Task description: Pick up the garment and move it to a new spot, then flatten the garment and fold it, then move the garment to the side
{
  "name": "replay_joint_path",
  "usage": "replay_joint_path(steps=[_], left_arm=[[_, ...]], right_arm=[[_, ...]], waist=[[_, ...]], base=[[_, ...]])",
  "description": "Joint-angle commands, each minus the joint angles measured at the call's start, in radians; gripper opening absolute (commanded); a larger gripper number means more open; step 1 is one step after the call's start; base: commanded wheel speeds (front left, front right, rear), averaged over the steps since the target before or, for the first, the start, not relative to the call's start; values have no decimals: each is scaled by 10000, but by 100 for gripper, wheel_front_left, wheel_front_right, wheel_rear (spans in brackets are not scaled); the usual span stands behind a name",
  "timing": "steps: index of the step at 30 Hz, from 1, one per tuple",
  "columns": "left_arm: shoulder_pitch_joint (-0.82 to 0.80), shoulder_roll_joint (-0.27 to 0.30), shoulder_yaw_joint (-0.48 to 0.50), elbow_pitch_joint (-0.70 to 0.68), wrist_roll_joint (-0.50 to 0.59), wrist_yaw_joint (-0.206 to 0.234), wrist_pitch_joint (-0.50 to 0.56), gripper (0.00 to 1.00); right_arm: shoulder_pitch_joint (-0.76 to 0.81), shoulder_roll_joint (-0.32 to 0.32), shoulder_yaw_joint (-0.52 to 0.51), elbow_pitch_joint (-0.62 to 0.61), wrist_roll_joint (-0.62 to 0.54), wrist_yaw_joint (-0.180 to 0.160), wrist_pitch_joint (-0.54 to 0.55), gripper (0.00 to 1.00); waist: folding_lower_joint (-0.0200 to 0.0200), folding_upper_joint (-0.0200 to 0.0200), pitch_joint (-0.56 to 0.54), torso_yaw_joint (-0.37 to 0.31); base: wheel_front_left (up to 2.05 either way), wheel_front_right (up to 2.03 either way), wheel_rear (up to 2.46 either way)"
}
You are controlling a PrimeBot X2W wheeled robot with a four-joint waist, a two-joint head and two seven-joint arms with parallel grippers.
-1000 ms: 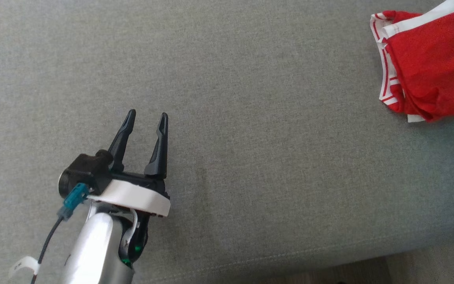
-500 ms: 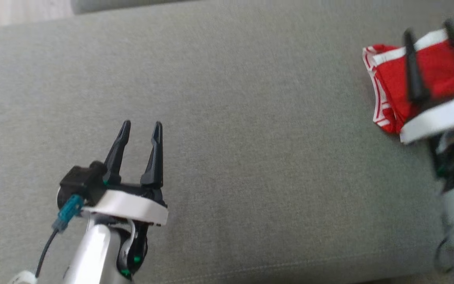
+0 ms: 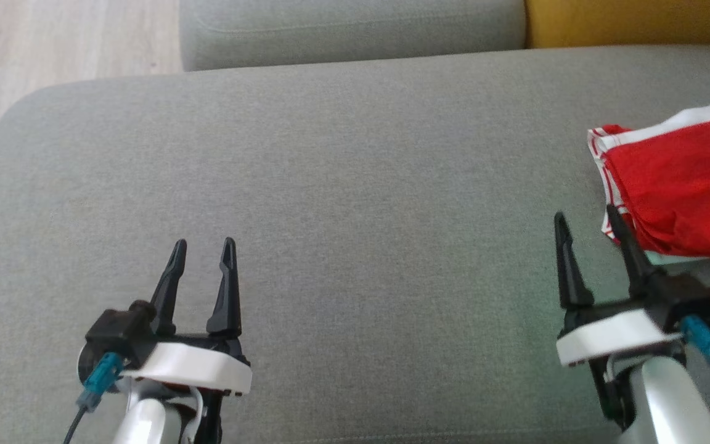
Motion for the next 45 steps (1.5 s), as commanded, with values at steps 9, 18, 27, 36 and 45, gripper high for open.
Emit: replay_joint_path(steps=[9, 18, 27, 36, 45], left_arm=[[89, 14, 514, -995, 682, 296, -120, 100], [293, 14, 416, -951, 1116, 314, -120, 100], [369, 14, 631, -1105, 1143, 307, -120, 100], [519, 14, 826, -1130, 711, 88, -120, 100], [1048, -6, 596, -86, 448, -44, 32, 0]], right_arm=[[333, 108, -27, -312, -443, -9, -356, 100], [432, 111, -262, -517, -363, -9, -378, 100], [472, 111, -269, -494, -272, -9, -380, 100], [508, 112, -201, -534, -246, -9, -380, 100], [855, 157, -399, 451, -259, 0, -234, 0]], waist=[[1, -1, -282, 340], [1, -1, -334, 440], [1, -1, -370, 418], [1, -1, -436, 373], [1, -1, -458, 362]], base=[[0, 0, 0], [0, 0, 0], [0, 0, 0], [0, 0, 0], [0, 0, 0]])
